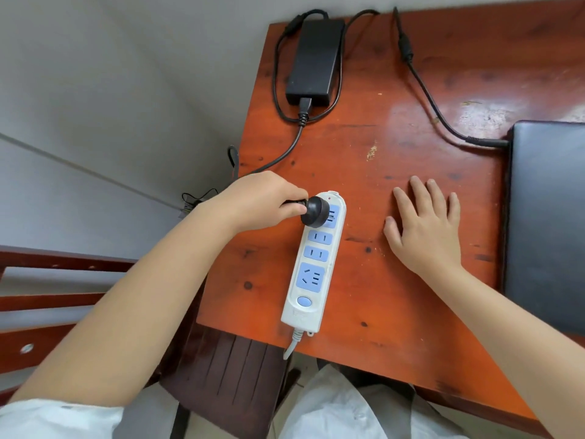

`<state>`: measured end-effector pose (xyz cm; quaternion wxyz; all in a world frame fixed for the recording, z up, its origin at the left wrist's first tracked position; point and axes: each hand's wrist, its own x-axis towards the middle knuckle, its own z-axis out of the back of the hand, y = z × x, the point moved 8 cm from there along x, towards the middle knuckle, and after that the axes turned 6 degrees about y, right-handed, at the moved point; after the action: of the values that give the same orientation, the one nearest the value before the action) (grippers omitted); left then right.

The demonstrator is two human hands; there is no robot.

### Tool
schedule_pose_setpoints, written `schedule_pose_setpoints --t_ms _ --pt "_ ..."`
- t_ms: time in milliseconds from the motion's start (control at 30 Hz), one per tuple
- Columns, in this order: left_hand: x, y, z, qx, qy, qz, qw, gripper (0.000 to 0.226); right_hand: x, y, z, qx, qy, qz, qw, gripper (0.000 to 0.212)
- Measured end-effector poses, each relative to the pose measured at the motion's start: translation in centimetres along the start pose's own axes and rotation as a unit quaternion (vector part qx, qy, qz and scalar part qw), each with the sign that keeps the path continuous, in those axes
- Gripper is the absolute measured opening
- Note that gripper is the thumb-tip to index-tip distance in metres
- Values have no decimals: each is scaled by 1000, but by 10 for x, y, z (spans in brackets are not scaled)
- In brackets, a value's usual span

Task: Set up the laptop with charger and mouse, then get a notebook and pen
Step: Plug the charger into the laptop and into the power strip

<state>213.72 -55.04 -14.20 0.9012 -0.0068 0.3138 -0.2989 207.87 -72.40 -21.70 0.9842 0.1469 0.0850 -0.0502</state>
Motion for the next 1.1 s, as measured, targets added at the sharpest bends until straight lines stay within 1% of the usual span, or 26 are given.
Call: schedule_pose_setpoints --t_ms 167,267,433,533,600,700,800,933,1000,1100 --pt "4 -8 2 42 7 -7 999 21 0 0 1 -1 -3 4 1000 61" --pt "4 -5 4 42 8 -8 999 20 0 -1 2 2 -6 5 1000 61" --pt "3 -6 6 62 -31 -12 998 20 -1 -2 2 11 -12 10 1000 59" --pt "3 -7 6 77 -41 -11 996 24 -1 -2 3 17 -20 11 1000 51" --pt "2 -7 6 86 -50 -14 995 25 -2 -2 3 14 -21 12 1000 50" --pt "1 -4 6 79 -63 -18 995 25 -2 -2 3 18 -19 12 1000 50" --pt "1 5 5 56 -64 -7 996 27 -1 -2 3 17 -18 14 1000 51" --pt "0 9 4 34 -65 8 997 28 -2 -2 4 22 -18 12 1000 48" --pt "0 8 4 40 -62 14 997 29 -2 -2 5 19 -18 15 1000 50" --pt "3 1 6 67 -59 19 996 30 -2 -2 6 25 -19 13 999 47"
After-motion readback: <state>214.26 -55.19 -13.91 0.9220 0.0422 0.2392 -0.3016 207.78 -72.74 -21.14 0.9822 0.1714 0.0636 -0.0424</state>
